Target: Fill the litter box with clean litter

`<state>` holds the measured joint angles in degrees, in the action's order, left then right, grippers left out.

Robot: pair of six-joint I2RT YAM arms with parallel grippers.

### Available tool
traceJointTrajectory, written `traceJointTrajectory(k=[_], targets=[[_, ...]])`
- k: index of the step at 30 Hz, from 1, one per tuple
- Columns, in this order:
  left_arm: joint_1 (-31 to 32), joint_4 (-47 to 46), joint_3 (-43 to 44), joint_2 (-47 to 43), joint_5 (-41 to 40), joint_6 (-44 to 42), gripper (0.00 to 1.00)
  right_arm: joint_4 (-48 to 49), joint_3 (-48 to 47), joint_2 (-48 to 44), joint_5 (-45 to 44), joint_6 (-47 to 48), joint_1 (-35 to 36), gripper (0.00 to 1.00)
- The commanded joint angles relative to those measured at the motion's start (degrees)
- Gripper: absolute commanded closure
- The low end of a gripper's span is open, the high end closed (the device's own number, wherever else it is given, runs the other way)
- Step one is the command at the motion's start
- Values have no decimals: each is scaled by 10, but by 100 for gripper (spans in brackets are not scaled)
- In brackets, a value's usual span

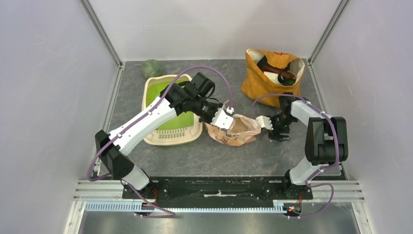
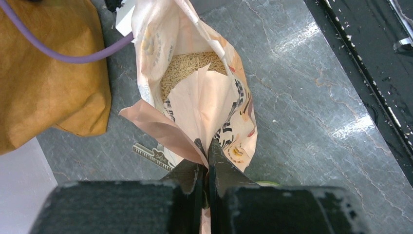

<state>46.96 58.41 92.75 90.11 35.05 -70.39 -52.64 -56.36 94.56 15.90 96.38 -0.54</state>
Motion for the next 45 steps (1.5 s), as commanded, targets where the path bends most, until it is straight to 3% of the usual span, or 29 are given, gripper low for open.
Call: traceJointTrajectory(k=[1,6,13,20,25,31,35,45], targets=[[2,4,29,-1,35,19,98,31,12,1,-38,-22,2,25],[2,3,28,-3,35,19,98,-16,-9,7,-52,-48,-14,67],[2,4,24,-6,37,19,98,-222,-118,-49,34,-123,-37,99],[2,3,8,-14,25,8,98,-435,-279,-65,167,-249,-46,100],[2,-22,-2,-23,-8,21,96,-469,-406,-56,283,-363,-47,100],[1,-39,15,-39,-28,61,58,-470,-513,-56,362,-449,-41,100],[1,-50,14,-44,-26,73,40,-469,-526,-55,368,-462,-28,100],[-11,-76,19,-19,-38,85,35,-458,-511,-14,340,-493,-5,100]])
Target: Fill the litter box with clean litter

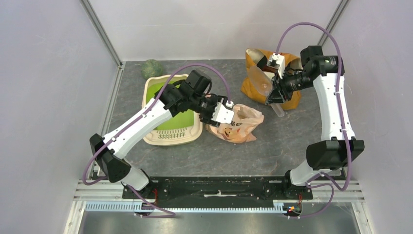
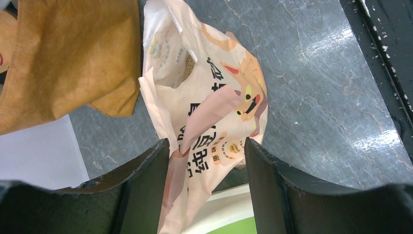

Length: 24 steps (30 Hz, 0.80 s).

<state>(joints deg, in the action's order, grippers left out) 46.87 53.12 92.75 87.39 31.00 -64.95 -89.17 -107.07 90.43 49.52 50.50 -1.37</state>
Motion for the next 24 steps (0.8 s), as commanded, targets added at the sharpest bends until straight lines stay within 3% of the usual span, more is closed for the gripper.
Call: traceJointTrajectory(k=[1,24], targets=[[-12,-26,21,9,2,34,35,-98,-5,32,5,-30,3,100],[-40,-159,6,20,-41,107,30,-31,26,79,-17,-90,51,100]])
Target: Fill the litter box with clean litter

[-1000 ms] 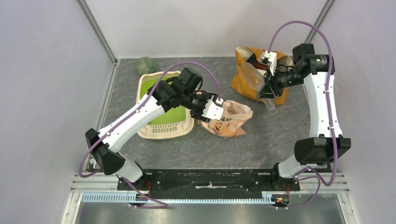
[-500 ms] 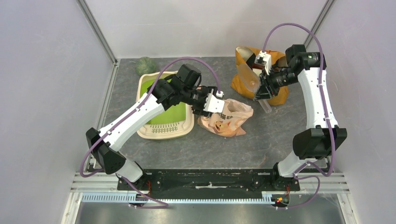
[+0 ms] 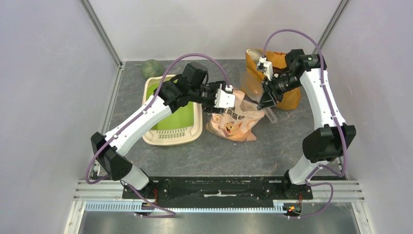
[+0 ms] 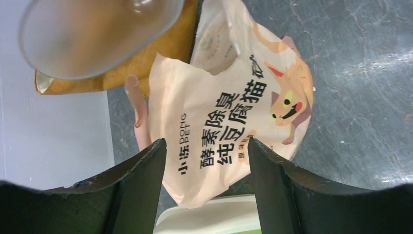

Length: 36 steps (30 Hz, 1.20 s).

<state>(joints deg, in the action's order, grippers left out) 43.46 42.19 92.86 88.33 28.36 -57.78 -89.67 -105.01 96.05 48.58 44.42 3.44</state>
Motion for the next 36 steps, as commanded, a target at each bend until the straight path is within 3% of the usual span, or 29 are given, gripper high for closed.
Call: traceJointTrajectory(k=[1,6,9,14,18,24,29,36], targets=[[-7,-55,4,12,-15,40,30,-26,8,25,-7,-27,3,100],[-23,-83,5,3,-10,92,30,-22,13,1,-1,-12,2,100],[-41,-113,28,-10,-1,218,30,-34,-5,-28,6,-3,3,100],[-78,-117,148,-4,28,485,29,-61,-36,-71,21,-22,25,100],[-79,-98,203,10,76,565,30,-79,-74,-75,29,-43,52,100],[-71,-77,210,18,118,586,31,-84,-112,-82,15,-76,108,99],[-48,-55,208,15,117,551,34,-83,-116,-88,-6,-95,158,98],[-32,15,214,26,125,497,56,-99,-120,-85,-29,-93,210,99]])
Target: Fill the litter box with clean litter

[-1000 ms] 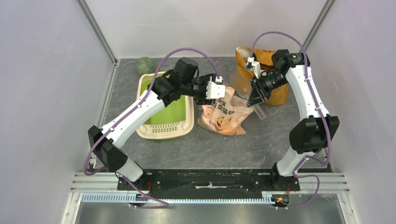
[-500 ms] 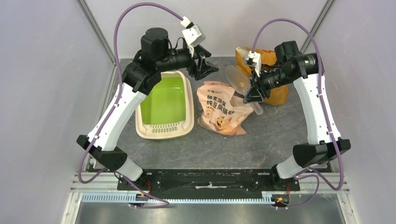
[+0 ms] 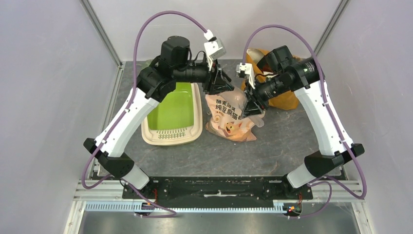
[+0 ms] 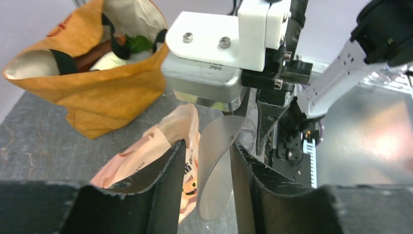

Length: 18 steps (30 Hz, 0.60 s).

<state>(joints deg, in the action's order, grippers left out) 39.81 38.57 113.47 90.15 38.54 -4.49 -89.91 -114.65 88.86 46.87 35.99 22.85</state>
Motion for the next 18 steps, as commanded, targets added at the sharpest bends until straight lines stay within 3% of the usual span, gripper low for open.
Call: traceJointTrajectory(k=[1,5,7,8,10,12,14,16,18], targets=[[4,64,7,8,26,-47,58,-97,-22,-14,-15,-10,19,99],[4,91,1,4,33,-75,69,-97,-24,-15,-19,-10,31,99],[4,90,2,3,36,-74,96,-97,-26,-13,-19,-11,39,98],[4,85,3,1,39,-68,98,-97,-28,-11,-19,-13,40,95],[4,63,-7,-7,43,-43,98,-96,-36,-10,-20,-20,40,75],[0,28,-28,-20,38,2,98,-90,-47,-10,-22,-38,33,47],[-14,-20,-56,-34,44,59,98,-75,-53,-18,-9,-52,7,25],[-33,-80,-92,-50,61,131,98,-57,-59,-28,18,-65,-39,10],[-54,-151,-139,-71,70,196,98,-37,-60,-38,62,-81,-90,5]])
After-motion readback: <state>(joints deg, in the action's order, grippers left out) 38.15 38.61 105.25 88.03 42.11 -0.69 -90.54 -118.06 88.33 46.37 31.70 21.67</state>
